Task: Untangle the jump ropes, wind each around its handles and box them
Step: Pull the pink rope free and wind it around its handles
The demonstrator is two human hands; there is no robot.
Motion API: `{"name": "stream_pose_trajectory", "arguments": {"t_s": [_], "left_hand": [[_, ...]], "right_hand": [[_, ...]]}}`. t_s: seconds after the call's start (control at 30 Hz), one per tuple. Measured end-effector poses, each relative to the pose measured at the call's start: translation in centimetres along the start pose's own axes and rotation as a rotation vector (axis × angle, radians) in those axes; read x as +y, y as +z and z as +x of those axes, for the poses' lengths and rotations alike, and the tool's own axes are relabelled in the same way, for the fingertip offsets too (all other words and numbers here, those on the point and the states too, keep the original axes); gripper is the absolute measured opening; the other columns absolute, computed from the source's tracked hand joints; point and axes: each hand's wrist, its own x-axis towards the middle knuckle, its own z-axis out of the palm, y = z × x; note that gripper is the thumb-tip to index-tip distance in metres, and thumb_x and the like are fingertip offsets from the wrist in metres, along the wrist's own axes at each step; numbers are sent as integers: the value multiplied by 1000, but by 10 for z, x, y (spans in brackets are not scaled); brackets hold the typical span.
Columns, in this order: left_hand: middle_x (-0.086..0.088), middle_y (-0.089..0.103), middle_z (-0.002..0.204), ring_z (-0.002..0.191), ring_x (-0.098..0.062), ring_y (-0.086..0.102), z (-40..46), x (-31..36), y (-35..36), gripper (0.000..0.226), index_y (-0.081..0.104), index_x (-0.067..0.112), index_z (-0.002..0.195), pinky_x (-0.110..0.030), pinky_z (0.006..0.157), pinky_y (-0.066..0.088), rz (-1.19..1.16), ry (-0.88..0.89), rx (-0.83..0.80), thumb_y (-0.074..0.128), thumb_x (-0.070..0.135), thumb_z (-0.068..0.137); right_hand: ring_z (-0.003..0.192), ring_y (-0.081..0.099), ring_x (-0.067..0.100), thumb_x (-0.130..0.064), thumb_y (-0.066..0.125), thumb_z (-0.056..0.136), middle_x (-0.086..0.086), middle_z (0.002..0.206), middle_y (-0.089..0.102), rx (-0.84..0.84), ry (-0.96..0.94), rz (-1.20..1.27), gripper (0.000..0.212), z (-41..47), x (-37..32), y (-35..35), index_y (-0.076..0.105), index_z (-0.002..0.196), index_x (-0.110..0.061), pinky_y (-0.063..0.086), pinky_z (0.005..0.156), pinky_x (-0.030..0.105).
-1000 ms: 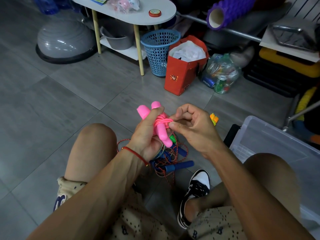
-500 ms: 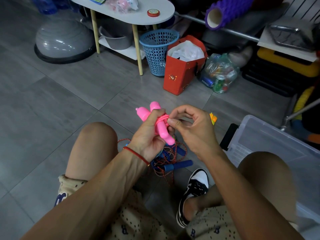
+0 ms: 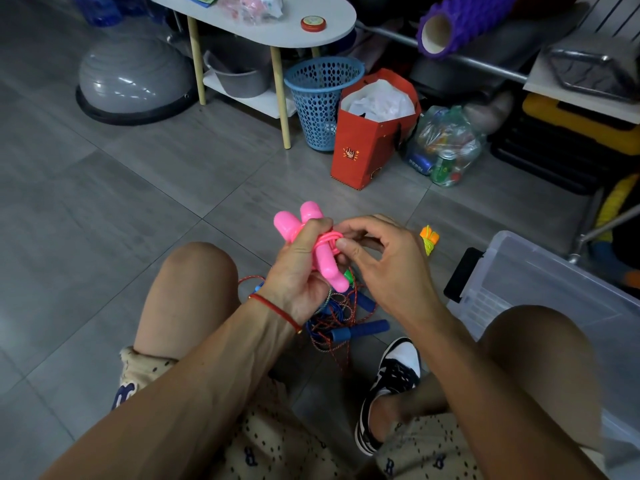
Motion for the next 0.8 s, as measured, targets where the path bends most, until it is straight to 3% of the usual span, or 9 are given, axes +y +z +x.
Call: {"name": "stream_pose_trajectory", "arguments": {"t_s": [0.13, 0.27, 0.43, 0.63, 0.73, 0.8], "left_hand": [[-39, 50, 127, 86, -38, 61, -2, 1, 0, 51, 48, -3, 133, -34, 72, 59, 10, -2, -70, 66, 21, 93], [-23, 50, 113, 76, -24, 55, -1, 2, 0, 41, 47, 8, 124, -31, 71, 48, 3, -56, -52, 68, 26, 94], [-14, 60, 102, 64, -13, 57, -3, 1, -2, 32, 48, 9, 118, -24, 61, 47, -7, -120, -73, 64, 25, 96], [-5, 73, 92, 68, -11, 55, -13, 1, 5, 15, 58, 7, 101, -24, 68, 37, 89, -139, -138, 55, 22, 99], [-6, 71, 87, 67, -11, 56, -16, -1, 3, 17, 57, 8, 103, -24, 67, 41, 114, -122, -111, 58, 24, 97], [-12, 69, 83, 68, -14, 58, -15, -2, 1, 23, 54, 5, 108, -24, 66, 46, 103, -93, -83, 61, 24, 96]], "right_hand": [[96, 65, 12, -11, 71, 91, -8, 98, 61, -94, 28, 76, 14, 1, 0, -6, 71, 104, -16, 59, 85, 34], [95, 63, 16, -15, 68, 93, -8, 95, 58, -136, -29, 28, 7, 3, 5, -8, 69, 100, -16, 57, 87, 39], [97, 57, 17, -28, 63, 92, -8, 91, 57, -190, -110, -69, 13, 5, 8, -12, 68, 98, -17, 49, 88, 45], [102, 59, 20, -39, 64, 88, -10, 95, 58, -339, 61, 60, 16, 13, 13, -22, 71, 95, -26, 49, 95, 51], [101, 59, 18, -34, 63, 90, -6, 96, 59, -402, 55, 25, 12, 11, 14, -23, 70, 94, -25, 49, 94, 46], [95, 59, 15, -31, 64, 90, -5, 94, 59, -337, 62, 57, 12, 6, 13, -18, 71, 94, -22, 51, 89, 39]]}}
